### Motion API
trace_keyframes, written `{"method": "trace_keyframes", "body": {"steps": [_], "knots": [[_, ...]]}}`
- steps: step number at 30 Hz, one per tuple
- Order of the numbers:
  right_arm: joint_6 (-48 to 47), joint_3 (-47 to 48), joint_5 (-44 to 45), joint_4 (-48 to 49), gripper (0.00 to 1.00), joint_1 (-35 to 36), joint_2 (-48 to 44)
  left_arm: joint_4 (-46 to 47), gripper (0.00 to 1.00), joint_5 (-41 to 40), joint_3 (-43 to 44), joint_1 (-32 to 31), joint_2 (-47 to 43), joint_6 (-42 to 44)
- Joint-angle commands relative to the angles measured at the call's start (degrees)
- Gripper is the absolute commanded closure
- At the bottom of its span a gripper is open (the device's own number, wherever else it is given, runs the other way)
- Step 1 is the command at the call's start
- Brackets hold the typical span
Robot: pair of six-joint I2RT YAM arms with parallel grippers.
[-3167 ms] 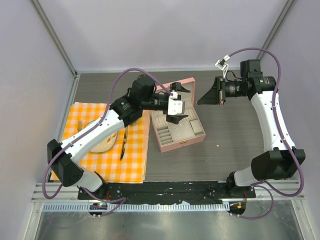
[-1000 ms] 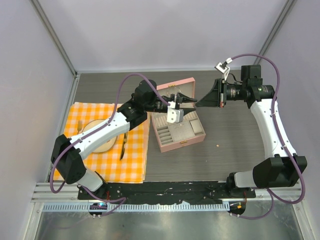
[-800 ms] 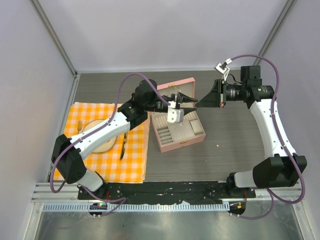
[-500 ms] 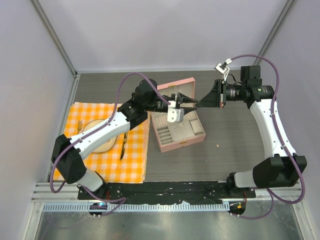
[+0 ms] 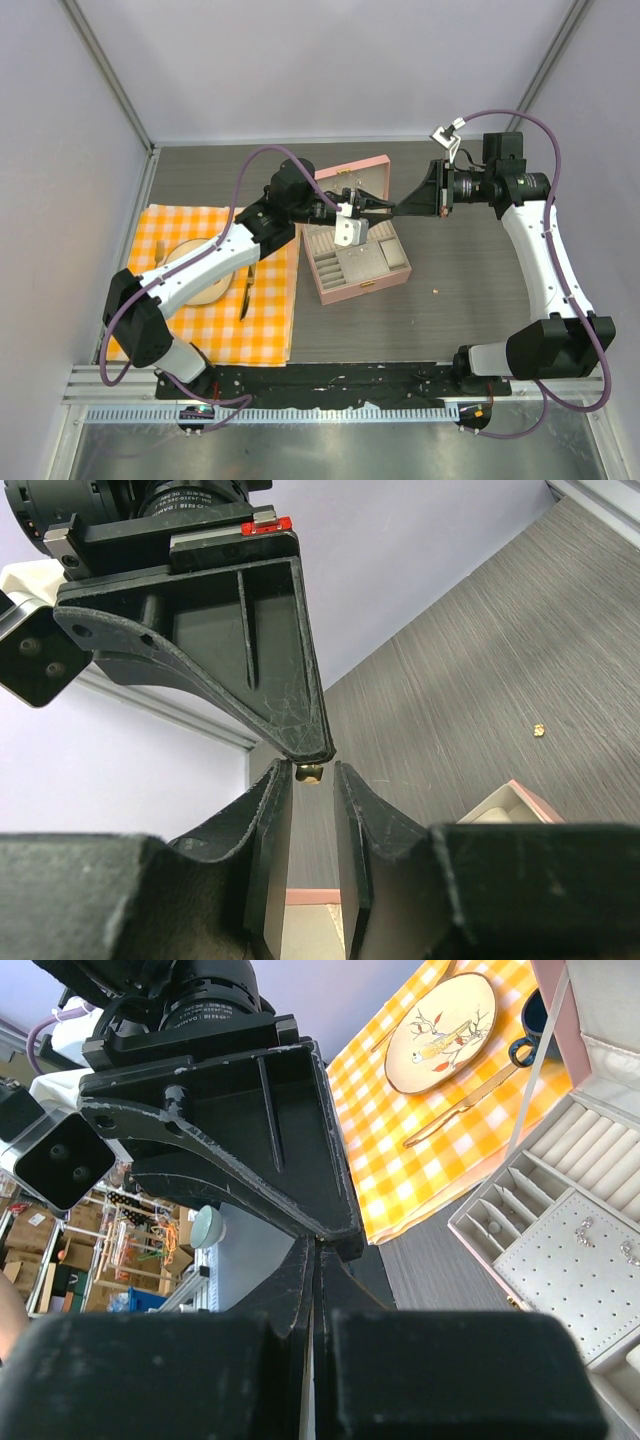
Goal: Organize the mixed jewelry
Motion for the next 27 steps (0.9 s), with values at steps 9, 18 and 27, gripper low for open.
{"method": "trace_keyframes", "body": {"steps": [9, 18, 27], "knots": [[-0.1, -0.4, 0.2, 1.3, 0.99, 0.2, -2.1, 2.3, 0.71, 0.8, 2.0, -0.5, -0.6, 0.2], [-0.2, -0.3, 0.4, 1.3, 0.99, 0.2, -2.3, 1.1, 0.77, 0.9, 1.7, -0.6, -0.9, 0.9], [-0.5, -0.5, 0.8, 1.3, 0.99, 0.2, -2.2, -1.4, 0.92, 0.5, 2.7, -0.9, -1.0, 2.6]]}}
